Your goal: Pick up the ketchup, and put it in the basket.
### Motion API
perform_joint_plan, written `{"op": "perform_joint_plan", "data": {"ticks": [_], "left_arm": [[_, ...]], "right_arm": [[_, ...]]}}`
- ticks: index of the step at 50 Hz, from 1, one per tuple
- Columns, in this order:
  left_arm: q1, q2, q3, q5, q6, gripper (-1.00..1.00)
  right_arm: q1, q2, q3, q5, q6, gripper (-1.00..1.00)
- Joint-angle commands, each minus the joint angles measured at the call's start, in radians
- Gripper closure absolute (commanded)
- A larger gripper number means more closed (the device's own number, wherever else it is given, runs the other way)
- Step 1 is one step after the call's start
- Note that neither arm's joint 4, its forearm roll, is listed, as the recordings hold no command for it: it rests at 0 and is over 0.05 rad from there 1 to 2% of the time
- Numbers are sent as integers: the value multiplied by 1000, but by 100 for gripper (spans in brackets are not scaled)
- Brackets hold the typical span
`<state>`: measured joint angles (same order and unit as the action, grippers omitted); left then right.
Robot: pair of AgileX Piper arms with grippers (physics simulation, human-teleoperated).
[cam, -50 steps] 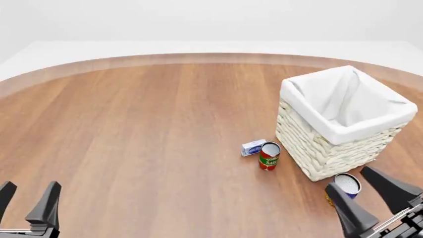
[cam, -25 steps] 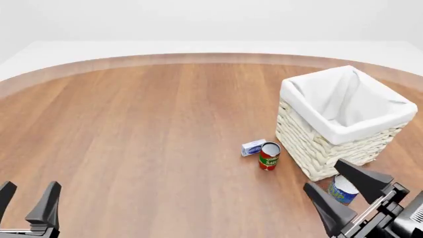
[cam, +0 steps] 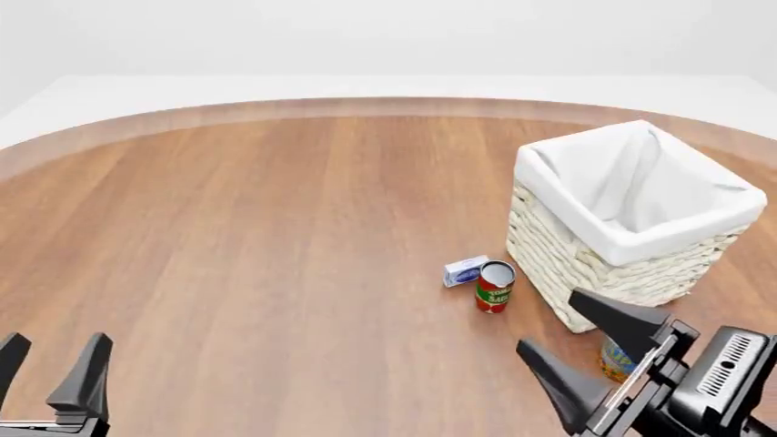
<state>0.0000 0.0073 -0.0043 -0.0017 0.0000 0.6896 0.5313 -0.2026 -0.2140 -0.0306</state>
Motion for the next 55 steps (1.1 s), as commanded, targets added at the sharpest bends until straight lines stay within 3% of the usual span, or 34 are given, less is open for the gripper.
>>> {"op": "perform_joint_plan", "data": {"ticks": [1, 55], "left_arm": [[0, 0, 0, 0, 0, -100], [0, 0, 0, 0, 0, -100]], "right_arm": [[42, 61, -5, -47, -9, -100], [273, 426, -85, -267, -16, -100]]}}
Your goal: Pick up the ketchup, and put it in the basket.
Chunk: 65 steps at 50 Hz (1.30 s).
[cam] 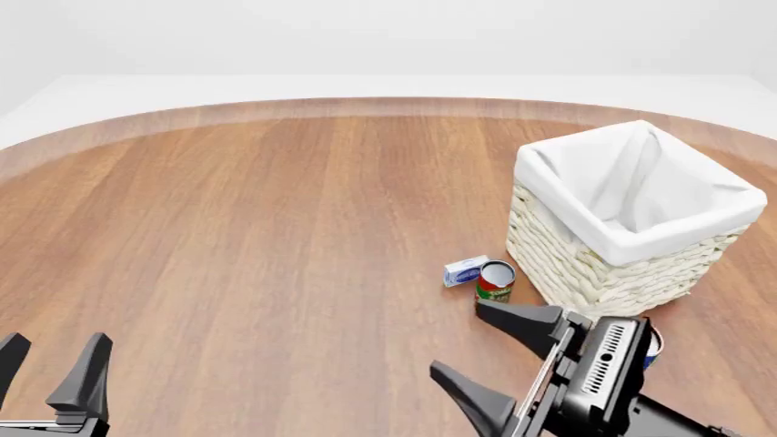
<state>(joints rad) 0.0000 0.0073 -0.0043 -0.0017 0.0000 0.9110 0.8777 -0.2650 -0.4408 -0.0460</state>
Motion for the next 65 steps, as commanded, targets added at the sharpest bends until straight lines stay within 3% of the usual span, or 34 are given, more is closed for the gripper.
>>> {"op": "perform_joint_plan", "data": {"ticks": [1, 28, 49, 65], "left_arm": [[0, 0, 0, 0, 0, -100], [0, 0, 0, 0, 0, -100], [0, 0, 0, 0, 0, -100], [0, 0, 0, 0, 0, -100]], "right_arm": [[56, 87, -25, -46, 0, -100], [150, 252, -91, -106, 36, -100], [205, 359, -149, -152, -3, -100], [230, 418, -189, -173, -2, -100]]}}
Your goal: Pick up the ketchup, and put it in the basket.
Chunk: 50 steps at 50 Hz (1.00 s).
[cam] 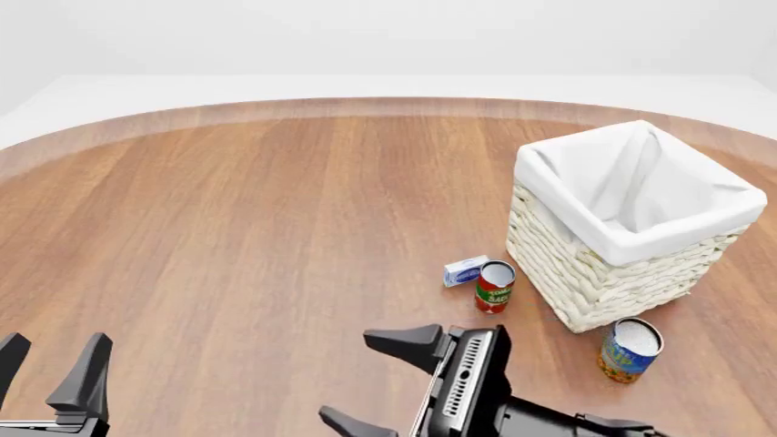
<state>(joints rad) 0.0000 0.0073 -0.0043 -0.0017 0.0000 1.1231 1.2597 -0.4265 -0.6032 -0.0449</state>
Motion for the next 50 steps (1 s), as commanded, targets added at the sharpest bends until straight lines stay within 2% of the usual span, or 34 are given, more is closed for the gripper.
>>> {"op": "perform_joint_plan", "data": {"ticks": [1, 9, 33, 50], "left_arm": [[0, 0, 0, 0, 0, -100], [0, 0, 0, 0, 0, -100], [0, 0, 0, 0, 0, -100], [0, 0, 0, 0, 0, -100]], "right_arm": [[24, 36, -31, -8, -3, -100], [43, 64, -46, -16, -11, -100], [121, 174, -141, 13, 30, -100], [135, 241, -187, 1, 6, -100]]}}
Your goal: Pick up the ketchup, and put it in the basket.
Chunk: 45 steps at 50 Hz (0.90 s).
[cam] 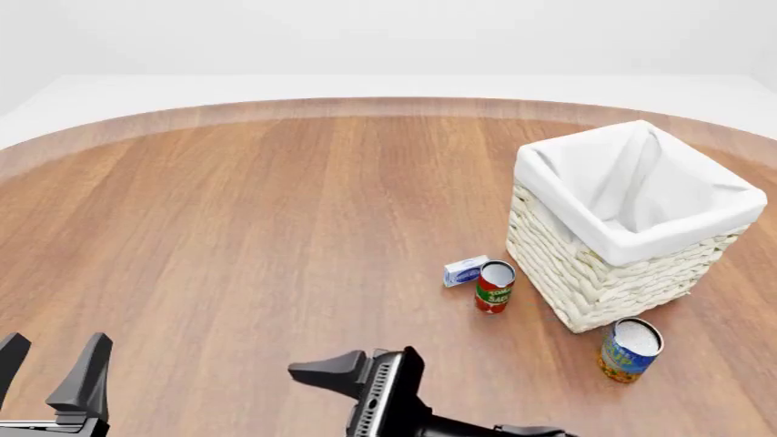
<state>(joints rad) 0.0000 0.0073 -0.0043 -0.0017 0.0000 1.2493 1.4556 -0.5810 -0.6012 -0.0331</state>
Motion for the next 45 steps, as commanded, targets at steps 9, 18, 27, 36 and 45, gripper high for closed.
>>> {"op": "perform_joint_plan", "data": {"ticks": [9, 18, 27, 36, 45], "left_arm": [[0, 0, 0, 0, 0, -100], [0, 0, 0, 0, 0, -100], [0, 0, 0, 0, 0, -100], [0, 0, 0, 0, 0, -100], [0, 0, 0, 0, 0, -100]], "right_arm": [[29, 70, -55, 9, -5, -100], [44, 102, -77, 12, -3, -100], [53, 119, -99, 22, -2, -100], [79, 149, -139, 50, 21, -100], [97, 178, -162, 46, 20, -100]]}}
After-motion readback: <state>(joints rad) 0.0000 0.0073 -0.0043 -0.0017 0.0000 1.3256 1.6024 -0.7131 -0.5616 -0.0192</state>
